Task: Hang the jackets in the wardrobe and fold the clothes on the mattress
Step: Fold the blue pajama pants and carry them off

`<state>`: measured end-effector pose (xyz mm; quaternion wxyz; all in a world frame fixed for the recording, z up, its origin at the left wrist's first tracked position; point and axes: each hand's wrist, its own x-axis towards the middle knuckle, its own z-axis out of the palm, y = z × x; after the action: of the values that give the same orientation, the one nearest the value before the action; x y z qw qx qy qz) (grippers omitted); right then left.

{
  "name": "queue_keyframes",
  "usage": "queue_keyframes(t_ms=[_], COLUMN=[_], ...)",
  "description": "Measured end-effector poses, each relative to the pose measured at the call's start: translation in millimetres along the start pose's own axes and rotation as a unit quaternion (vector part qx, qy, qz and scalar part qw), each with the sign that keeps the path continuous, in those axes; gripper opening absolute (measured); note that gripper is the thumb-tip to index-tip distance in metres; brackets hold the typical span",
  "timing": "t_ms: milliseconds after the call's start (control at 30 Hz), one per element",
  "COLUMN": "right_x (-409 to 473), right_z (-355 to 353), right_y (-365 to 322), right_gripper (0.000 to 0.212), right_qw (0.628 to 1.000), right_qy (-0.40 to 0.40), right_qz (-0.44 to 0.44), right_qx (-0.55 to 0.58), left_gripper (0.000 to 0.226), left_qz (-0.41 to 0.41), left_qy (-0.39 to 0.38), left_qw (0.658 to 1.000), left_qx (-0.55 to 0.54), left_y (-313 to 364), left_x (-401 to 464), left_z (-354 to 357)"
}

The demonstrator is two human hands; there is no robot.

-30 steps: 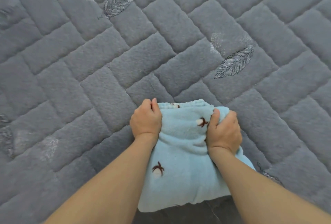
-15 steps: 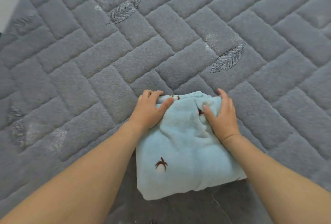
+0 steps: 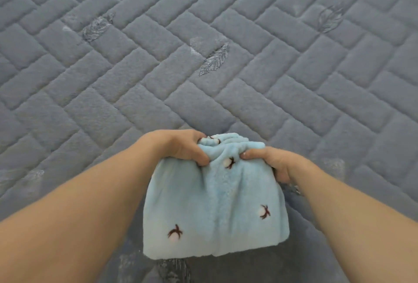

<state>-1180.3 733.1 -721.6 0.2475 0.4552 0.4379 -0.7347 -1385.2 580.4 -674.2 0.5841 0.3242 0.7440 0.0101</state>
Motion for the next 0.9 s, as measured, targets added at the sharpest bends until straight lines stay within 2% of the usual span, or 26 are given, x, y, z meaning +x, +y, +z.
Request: queue_keyframes(t_ms=[67,133,200,433,633,900], right_x=[-35,-81,-117,-348,-568,-846], right_z=[-24,-53,-71,-122,-88,-11], right_y=[33,62,76,133,209,332], right_gripper=[0.057,0.051,0.056,0.060,0.053,0.060], right_qw=[0.998,0.990,0.982,0.925,0.825,0.664], right_qy=[0.027,0.064,0.086,0.227,0.370,0.543], right_qz=[0.023,0.010,-0.007,-0.117,-0.216,-0.309], right_qx=[0.055,0.124,0.171,0.281,0.369,0.411], left_gripper=[0.041,0.037,0.036,0.042,0.041,0.036], left_qz=[0.020,0.051,0.081,0.223,0.365,0.536], left_qy=[-0.015,-0.025,-0.022,-0.037,-0.066,-0.101], left_qw=[1.000,0.998,0.996,0.964,0.890,0.755], left_qx=[0.011,0.023,0.030,0.142,0.265,0.364], left_y=[37,90,131,331,482,632], left_x=[-1,-4,-11,-113,-279,-526], left_z=[26,52,65,123,197,343])
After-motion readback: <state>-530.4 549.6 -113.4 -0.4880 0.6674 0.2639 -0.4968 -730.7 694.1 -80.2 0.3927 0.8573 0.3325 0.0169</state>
